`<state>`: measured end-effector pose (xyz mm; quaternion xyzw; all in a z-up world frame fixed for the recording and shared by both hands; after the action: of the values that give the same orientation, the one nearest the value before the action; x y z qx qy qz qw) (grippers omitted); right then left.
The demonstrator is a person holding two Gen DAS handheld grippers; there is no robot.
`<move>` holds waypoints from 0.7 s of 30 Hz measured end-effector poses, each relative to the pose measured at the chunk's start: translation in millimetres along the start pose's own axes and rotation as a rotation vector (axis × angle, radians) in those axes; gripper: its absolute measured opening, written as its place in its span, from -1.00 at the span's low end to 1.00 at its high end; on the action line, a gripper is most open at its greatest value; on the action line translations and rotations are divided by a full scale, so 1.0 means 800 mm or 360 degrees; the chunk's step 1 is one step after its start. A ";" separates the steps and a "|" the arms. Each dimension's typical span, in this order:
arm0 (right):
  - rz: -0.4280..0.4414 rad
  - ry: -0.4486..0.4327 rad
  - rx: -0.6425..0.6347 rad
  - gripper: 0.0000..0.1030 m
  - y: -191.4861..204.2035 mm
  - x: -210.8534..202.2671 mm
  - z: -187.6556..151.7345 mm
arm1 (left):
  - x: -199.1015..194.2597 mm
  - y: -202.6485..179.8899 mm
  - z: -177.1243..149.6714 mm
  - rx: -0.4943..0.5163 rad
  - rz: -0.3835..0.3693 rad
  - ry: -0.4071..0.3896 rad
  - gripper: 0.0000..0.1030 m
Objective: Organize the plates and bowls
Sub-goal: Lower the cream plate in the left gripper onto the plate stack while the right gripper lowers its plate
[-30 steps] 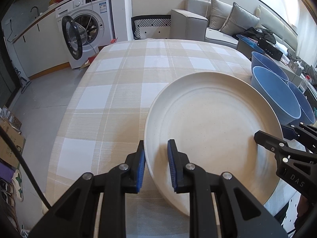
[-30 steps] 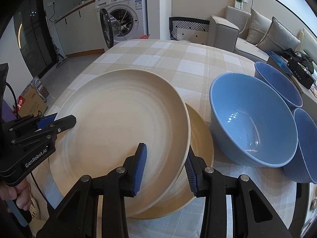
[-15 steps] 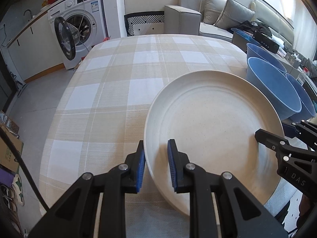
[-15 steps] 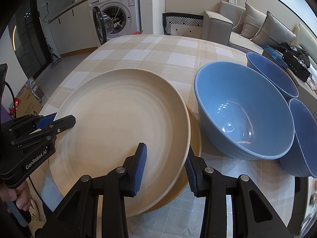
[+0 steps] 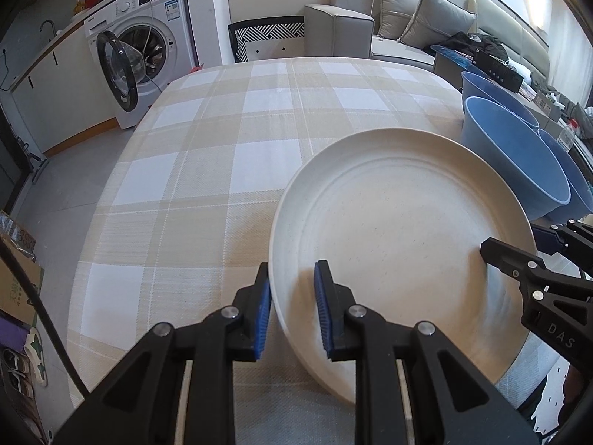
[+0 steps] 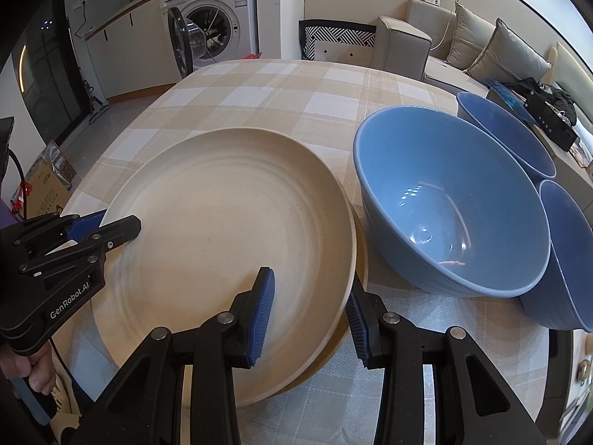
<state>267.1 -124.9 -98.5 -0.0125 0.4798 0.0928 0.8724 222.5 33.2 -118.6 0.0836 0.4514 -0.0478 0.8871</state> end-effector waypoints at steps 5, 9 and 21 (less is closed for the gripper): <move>-0.0017 0.0000 -0.0011 -0.26 -0.003 0.001 0.000 | 0.004 -0.002 0.001 0.0015 0.0012 0.0007 -0.60; -0.0028 -0.0001 -0.0027 -0.26 -0.004 0.000 -0.001 | 0.005 -0.002 0.001 0.0017 0.0015 0.0009 -0.60; -0.0101 -0.0005 -0.0091 -0.26 0.001 -0.002 -0.001 | 0.010 -0.006 0.000 0.0045 0.0031 0.0015 -0.59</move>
<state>265.6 -124.9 -97.1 -0.0525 0.4748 0.0788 0.8750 226.4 28.7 -125.6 0.1008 0.4540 -0.0453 0.8841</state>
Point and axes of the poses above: each gripper's, at about its wrist camera, not at the fingertips, and x roughly the way its jaws point, y to its left, z to its top, the point moved 10 cm from there along x, roughly the way its jaws point, and after that the axes turned 12 degrees about x, right-handed, at the moved point
